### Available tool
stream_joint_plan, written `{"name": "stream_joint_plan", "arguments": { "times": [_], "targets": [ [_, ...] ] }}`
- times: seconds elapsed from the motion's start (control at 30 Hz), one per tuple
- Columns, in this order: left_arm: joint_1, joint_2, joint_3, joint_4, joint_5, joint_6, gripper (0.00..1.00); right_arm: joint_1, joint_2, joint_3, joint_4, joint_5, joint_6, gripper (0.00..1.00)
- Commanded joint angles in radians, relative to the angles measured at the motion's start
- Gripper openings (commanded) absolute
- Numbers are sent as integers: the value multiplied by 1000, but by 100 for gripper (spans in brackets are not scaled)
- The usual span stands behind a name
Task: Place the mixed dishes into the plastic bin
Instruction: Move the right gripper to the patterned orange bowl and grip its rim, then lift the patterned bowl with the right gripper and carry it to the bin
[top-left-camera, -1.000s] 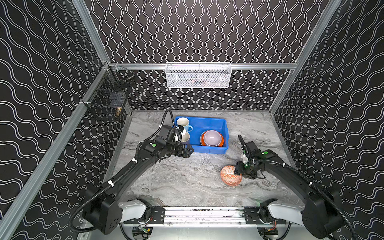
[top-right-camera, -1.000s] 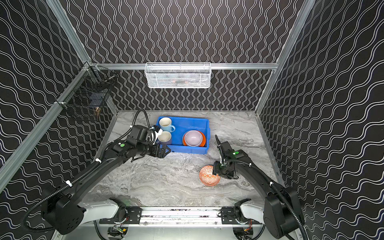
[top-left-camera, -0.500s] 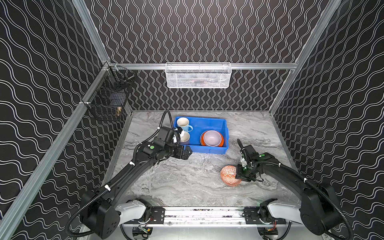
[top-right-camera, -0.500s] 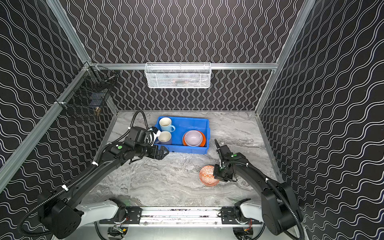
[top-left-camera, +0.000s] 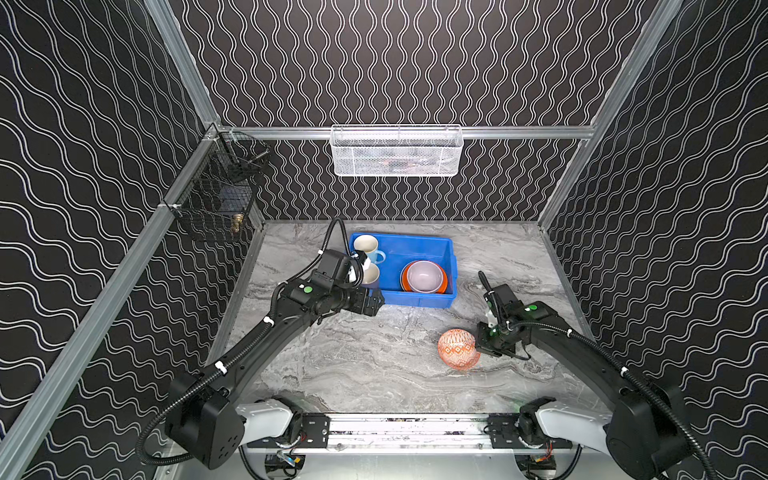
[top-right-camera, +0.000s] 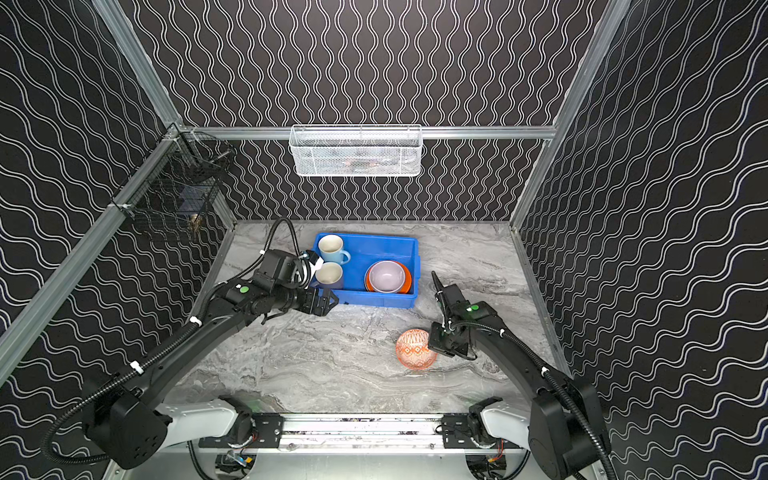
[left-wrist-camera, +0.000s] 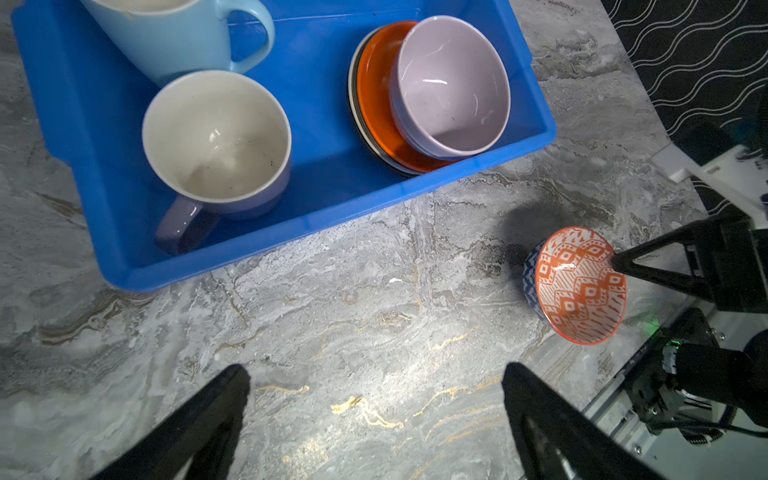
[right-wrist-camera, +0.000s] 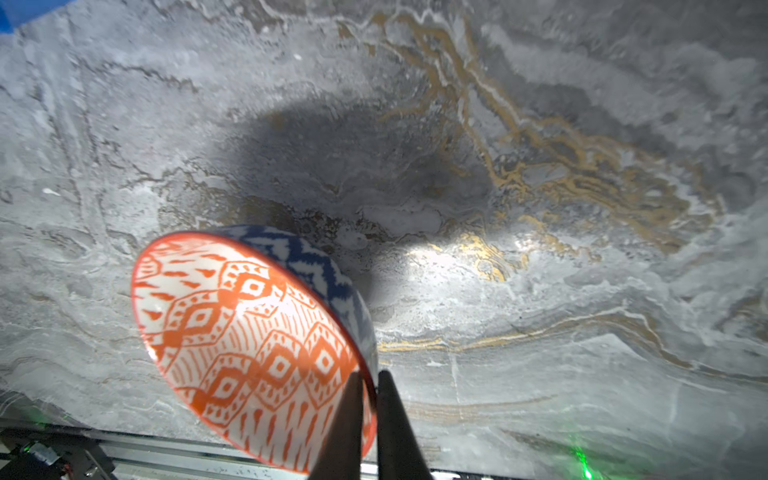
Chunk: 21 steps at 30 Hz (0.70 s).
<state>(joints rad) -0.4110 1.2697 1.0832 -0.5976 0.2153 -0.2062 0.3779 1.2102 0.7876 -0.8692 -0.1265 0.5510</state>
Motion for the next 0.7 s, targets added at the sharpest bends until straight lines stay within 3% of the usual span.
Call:
{"name": "stream_joint_plan", "arguments": {
  "times": [0.0, 0.23, 0.37, 0.67],
  "targets": [
    [1, 6, 9, 14, -19, 28, 99, 0, 5, 21, -35, 26, 6, 11],
    [2, 10, 8, 25, -11, 36, 99, 0, 57, -22, 27, 9, 10, 11],
    [1, 14, 11, 22, -12, 39, 99, 0, 77, -27, 52, 4, 13, 17],
    [2, 19, 11, 21, -9, 45, 99, 0, 98, 38, 22, 21, -8, 21]
  ]
}}
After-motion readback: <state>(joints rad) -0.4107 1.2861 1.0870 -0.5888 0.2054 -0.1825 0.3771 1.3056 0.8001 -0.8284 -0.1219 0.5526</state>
